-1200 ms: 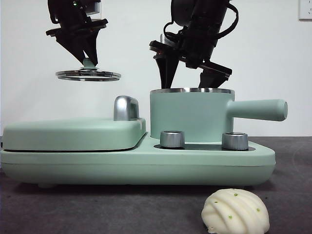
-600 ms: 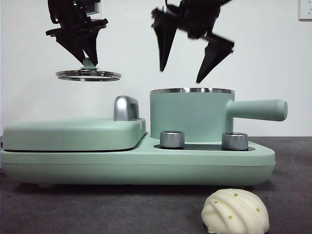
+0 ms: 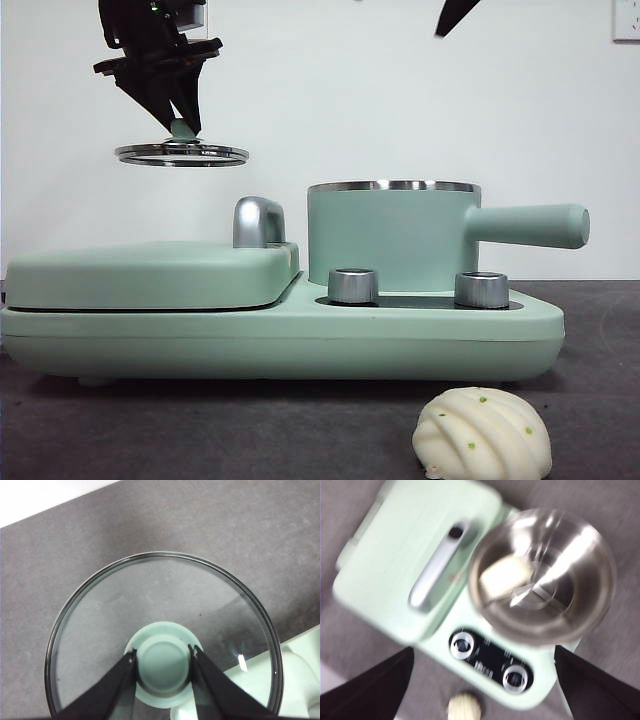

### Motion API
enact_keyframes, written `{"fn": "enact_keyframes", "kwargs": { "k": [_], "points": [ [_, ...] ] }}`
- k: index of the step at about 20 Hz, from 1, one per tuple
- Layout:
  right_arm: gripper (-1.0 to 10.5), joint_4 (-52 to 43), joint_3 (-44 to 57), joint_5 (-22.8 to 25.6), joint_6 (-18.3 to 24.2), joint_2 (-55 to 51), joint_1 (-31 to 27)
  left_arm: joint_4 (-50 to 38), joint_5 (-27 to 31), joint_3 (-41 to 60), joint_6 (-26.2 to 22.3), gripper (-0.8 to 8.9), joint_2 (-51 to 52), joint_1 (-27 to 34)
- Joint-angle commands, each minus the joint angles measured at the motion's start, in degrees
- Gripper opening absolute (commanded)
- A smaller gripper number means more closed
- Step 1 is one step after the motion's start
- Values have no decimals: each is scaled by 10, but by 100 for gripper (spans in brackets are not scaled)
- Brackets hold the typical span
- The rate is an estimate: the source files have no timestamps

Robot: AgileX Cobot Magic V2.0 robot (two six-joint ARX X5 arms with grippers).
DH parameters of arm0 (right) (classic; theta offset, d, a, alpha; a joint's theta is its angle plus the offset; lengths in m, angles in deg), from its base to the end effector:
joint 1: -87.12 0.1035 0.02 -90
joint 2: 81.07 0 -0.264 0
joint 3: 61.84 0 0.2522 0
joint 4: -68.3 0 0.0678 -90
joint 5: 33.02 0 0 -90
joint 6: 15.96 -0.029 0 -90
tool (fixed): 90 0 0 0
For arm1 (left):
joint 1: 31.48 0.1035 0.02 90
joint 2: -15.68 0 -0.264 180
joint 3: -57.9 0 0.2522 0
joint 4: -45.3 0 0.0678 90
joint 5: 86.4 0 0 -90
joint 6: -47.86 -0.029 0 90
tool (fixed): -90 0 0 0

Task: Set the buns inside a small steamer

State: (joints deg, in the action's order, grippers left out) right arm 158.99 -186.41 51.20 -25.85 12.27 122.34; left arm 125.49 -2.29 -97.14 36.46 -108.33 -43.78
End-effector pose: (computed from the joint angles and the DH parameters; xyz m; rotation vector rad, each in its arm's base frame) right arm 0.2435 0.1755 0.4146 -0.1180 1.0729 0.5569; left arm 0.4361 -0.0981 0.3792 0.2332 0.8282 -0.3825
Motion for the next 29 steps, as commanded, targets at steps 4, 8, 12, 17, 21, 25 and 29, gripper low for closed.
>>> {"fn": "enact_keyframes", "kwargs": {
  "k": [4, 8, 12, 17, 21, 25, 29],
  "points": [
    [447, 45, 188, 30, -28, -120, 62, -14, -1, -27, 5, 19, -4, -14],
    [447, -18, 339, 28, -54, -184, 113, -14, -1, -27, 5, 19, -4, -25],
    [447, -148, 484, 28, -96, -196, 154, -13, -1, -27, 5, 19, -4, -33],
    [446, -305, 612, 19, -137, -188, 169, -14, -1, -27, 5, 19, -4, -35],
    [445, -329, 632, 7, -140, -179, 169, -16, -1, -27, 5, 19, -4, -35],
    [444, -354, 633, -5, -136, -152, 169, -17, -1, -27, 5, 19, -4, -35],
    [429, -363, 632, -4, -137, -107, 168, -17, -1, -27, 5, 19, -4, -35]
  ]
}}
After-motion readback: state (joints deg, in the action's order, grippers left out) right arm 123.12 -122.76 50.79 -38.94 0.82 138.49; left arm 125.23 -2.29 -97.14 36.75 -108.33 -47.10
